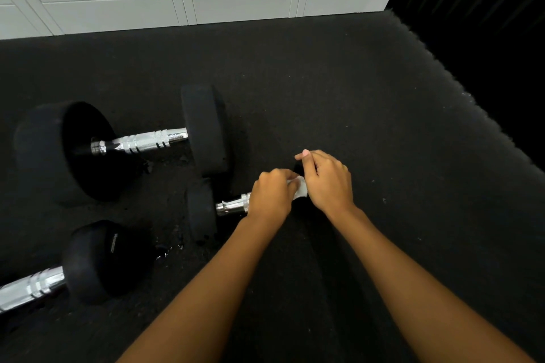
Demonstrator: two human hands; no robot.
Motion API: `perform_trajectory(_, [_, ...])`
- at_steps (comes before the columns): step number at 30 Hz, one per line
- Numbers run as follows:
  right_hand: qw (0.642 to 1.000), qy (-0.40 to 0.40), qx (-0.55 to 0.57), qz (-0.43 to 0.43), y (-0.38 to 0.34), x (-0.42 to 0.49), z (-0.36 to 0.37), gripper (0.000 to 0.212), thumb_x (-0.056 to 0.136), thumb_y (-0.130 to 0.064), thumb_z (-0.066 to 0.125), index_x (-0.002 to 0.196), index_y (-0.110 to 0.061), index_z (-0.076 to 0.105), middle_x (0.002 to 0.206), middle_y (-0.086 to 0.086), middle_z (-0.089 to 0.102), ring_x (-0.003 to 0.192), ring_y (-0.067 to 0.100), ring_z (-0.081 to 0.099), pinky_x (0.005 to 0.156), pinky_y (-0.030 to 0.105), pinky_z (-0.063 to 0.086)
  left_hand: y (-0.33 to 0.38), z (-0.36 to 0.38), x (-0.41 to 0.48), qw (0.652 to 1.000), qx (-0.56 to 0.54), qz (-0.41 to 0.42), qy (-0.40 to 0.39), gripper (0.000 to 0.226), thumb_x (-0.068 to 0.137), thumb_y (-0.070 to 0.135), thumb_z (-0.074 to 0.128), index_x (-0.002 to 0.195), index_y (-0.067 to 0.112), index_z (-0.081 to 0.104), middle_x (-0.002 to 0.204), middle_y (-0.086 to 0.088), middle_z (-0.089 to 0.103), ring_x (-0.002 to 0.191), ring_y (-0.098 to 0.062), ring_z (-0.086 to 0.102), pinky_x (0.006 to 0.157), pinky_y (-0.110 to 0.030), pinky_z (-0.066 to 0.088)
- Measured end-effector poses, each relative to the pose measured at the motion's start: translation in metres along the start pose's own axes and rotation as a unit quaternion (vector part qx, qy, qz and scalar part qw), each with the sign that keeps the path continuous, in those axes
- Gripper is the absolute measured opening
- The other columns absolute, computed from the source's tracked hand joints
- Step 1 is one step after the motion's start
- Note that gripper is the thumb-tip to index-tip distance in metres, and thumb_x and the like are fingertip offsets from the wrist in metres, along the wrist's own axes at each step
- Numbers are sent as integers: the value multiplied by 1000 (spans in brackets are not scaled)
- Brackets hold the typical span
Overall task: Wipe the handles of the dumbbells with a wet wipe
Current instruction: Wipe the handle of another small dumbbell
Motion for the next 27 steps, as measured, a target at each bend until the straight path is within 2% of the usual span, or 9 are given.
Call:
perform_trajectory(2, [1000, -3, -1, 3, 0, 2, 1, 34, 98, -27, 35, 102, -15, 67, 103, -3, 68, 93, 9, 60, 74, 22, 42, 0, 2, -2, 1000, -3, -5, 7, 24, 94, 24, 49, 113, 17, 62, 100, -8, 66, 89, -21, 61, 78, -35, 50])
perform_trajectory(4, [1000, -2, -2, 6, 0, 2, 1, 34, 98, -27, 36, 102, -15, 67, 103, -3, 68, 93, 9, 60, 72, 22, 41, -1, 6, -10, 999, -6, 28, 35, 21, 93, 20, 50, 108, 15, 64, 98, -7, 66, 89, -19, 60, 79, -35, 50])
perform_trajectory(7, [1000, 4, 1, 2, 0, 0, 0, 34, 98, -27, 36, 102, -15, 68, 101, -3, 68, 92, 9, 60, 71, 21, 39, -2, 11, -24, 989, 0, 119, 88, 16, 90, 14, 54, 101, 11, 66, 100, -5, 68, 98, -16, 58, 87, -25, 44])
perform_trajectory(10, [1000, 7, 5, -3, 0, -1, 0, 34, 98, -27, 36, 103, -15, 67, 102, -3, 68, 94, 9, 60, 73, 22, 40, -3, 10, -27, 982, 20, 162, 97, 18, 89, 12, 56, 105, 10, 66, 105, -3, 68, 103, -16, 57, 89, -18, 39])
perform_trajectory(16, [1000, 2, 4, 6, -1, 2, 1, 34, 98, -27, 36, 102, -15, 67, 103, -3, 68, 93, 11, 60, 76, 27, 45, -2, 7, -18, 987, 8, 132, 87, 18, 90, 14, 55, 104, 12, 66, 102, -3, 67, 100, -15, 56, 86, -30, 47])
perform_trajectory(20, [1000, 3, 1, 3, -1, 1, 0, 35, 99, -28, 35, 104, -16, 67, 104, -3, 67, 94, 10, 60, 76, 26, 45, -2, 13, -29, 965, 76, 215, 128, 18, 80, 5, 67, 97, 6, 67, 100, -6, 67, 95, -20, 60, 88, -28, 48])
perform_trajectory(22, [1000, 1, 1, 2, -1, 0, 0, 35, 99, -28, 34, 105, -17, 66, 104, -3, 67, 94, 10, 59, 75, 24, 43, -6, 15, -31, 952, 100, 251, 144, 21, 74, 1, 71, 95, 6, 67, 100, -8, 66, 93, -20, 59, 99, -29, 39])
perform_trajectory(24, [1000, 0, -1, 2, -1, 0, 0, 35, 99, -29, 34, 105, -17, 66, 104, -3, 67, 94, 9, 59, 75, 24, 42, -10, 16, -33, 937, 127, 287, 154, 21, 71, 1, 72, 90, 8, 66, 100, -8, 64, 96, -18, 54, 106, -29, 29])
perform_trajectory(27, [1000, 1, 0, 3, -1, 1, 0, 34, 99, -28, 34, 105, -17, 66, 104, -4, 67, 95, 8, 59, 76, 24, 43, -14, 14, -35, 921, 159, 310, 174, 24, 67, 3, 75, 88, 11, 67, 100, -8, 63, 98, -15, 46, 104, -29, 31])
Point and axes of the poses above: each hand's wrist, its own x-axis towards the middle knuckle, its own z-axis out of the palm, y = z × x, the point moved 4 cm from there along x, towards the middle knuckle
